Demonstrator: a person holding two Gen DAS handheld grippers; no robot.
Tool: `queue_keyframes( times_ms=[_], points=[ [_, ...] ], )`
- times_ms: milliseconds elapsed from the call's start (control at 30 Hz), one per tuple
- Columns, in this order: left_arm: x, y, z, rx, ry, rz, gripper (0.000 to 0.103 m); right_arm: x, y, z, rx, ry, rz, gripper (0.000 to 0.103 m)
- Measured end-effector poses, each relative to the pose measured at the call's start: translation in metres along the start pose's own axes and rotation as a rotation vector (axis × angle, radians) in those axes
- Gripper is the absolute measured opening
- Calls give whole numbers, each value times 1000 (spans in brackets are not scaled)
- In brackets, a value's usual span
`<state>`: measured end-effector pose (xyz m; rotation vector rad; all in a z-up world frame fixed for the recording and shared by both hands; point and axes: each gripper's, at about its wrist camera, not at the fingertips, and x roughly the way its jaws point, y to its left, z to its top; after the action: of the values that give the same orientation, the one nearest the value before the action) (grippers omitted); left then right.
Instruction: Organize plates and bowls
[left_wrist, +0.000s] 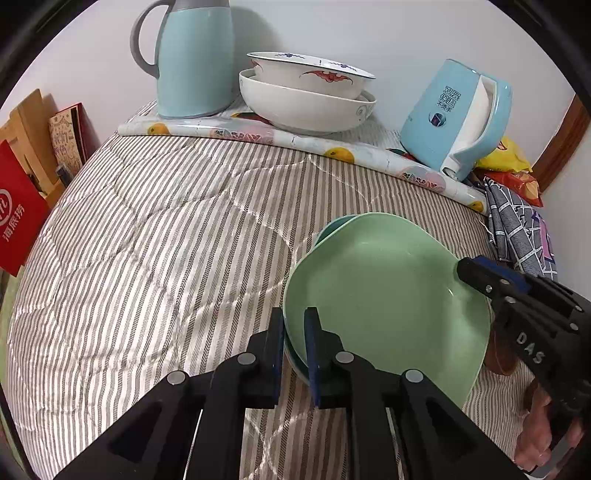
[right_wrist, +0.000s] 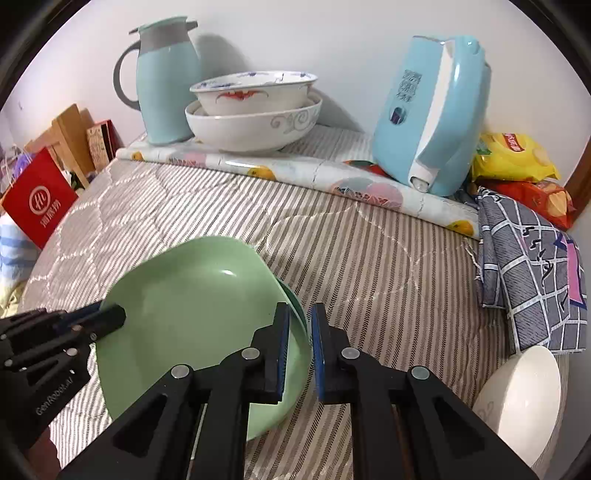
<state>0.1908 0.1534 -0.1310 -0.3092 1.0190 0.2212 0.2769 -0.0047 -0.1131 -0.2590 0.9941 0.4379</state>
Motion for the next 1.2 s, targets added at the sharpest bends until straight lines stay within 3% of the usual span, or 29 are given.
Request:
queue_keyframes(
  times_ms=[33, 100, 333, 700, 1000, 1200],
  points=[
    [-2, 0, -1, 5, -2, -2, 13, -3, -1, 0, 8, -7, -1, 32],
    [-4, -2, -3, 10, -4, 1, 16, -13, -4, -3, 18, -30, -12, 37],
    [-19, -9, -10, 22, -21, -20, 32, -33, -10, -16, 34, -39, -32, 37],
    [-45, -36, -12, 95, -99, 25, 32, -67, -35, -53, 110, -56, -57, 38],
    [-61, -84, -15, 178, -201, 80, 32, -116, -79, -97, 214, -117, -140, 56],
    [-73, -123, -24, 208, -257, 94, 32, -153, -122, -129, 300, -150, -182, 57]
  ],
)
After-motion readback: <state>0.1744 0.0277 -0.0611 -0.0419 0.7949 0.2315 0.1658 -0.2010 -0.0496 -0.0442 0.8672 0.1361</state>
